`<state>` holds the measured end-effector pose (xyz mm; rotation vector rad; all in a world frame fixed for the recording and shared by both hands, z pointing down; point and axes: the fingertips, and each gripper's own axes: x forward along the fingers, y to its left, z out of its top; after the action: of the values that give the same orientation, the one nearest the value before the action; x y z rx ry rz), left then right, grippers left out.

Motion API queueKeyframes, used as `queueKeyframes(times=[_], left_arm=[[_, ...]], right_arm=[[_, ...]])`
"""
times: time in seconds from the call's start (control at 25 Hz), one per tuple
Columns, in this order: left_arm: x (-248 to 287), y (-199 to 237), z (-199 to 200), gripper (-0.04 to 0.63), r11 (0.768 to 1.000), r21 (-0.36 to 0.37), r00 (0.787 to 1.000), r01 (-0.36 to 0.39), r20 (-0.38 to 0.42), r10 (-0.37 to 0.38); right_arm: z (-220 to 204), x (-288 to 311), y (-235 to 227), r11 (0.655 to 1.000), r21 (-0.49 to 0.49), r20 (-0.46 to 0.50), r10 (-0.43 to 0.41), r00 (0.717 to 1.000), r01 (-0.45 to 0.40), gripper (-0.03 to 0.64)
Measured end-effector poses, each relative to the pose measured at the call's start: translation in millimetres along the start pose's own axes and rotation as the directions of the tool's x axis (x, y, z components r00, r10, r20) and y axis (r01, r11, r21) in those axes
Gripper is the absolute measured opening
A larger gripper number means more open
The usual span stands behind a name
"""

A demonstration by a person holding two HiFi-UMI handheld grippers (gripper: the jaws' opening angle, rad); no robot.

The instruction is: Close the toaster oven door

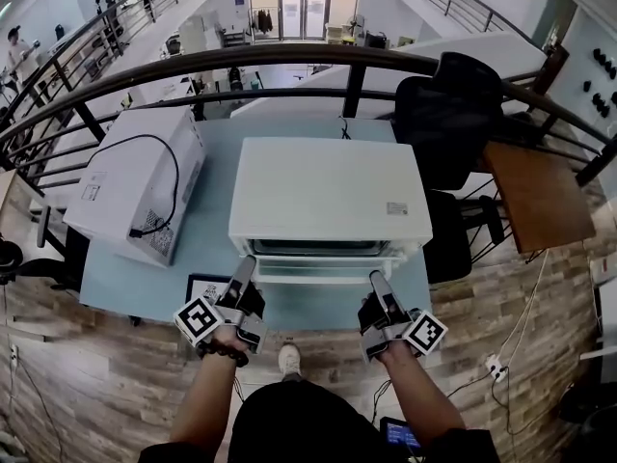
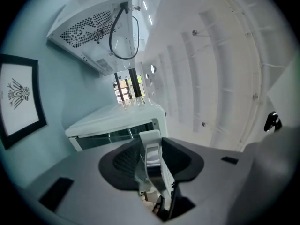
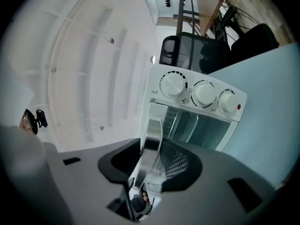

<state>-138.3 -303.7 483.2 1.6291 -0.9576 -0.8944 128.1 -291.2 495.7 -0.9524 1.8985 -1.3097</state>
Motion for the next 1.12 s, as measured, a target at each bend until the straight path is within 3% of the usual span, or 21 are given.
queueKeyframes(times=[0.2, 1.12], left_arm=[[4, -7, 3, 0.138, 1.000, 0.025, 1.000, 0.015, -0.012, -0.015], [-16, -5, -4, 0.143, 0.999, 0.013, 0.999, 0.030, -0.012, -0.030]], right_arm=[[9, 12, 3, 1.000, -0.012, 0.009, -0.001, 1.000, 0.001, 0.129], [18, 31, 2, 0.999, -0.033, 0.002, -0.037, 0.999, 0.037, 0.138]])
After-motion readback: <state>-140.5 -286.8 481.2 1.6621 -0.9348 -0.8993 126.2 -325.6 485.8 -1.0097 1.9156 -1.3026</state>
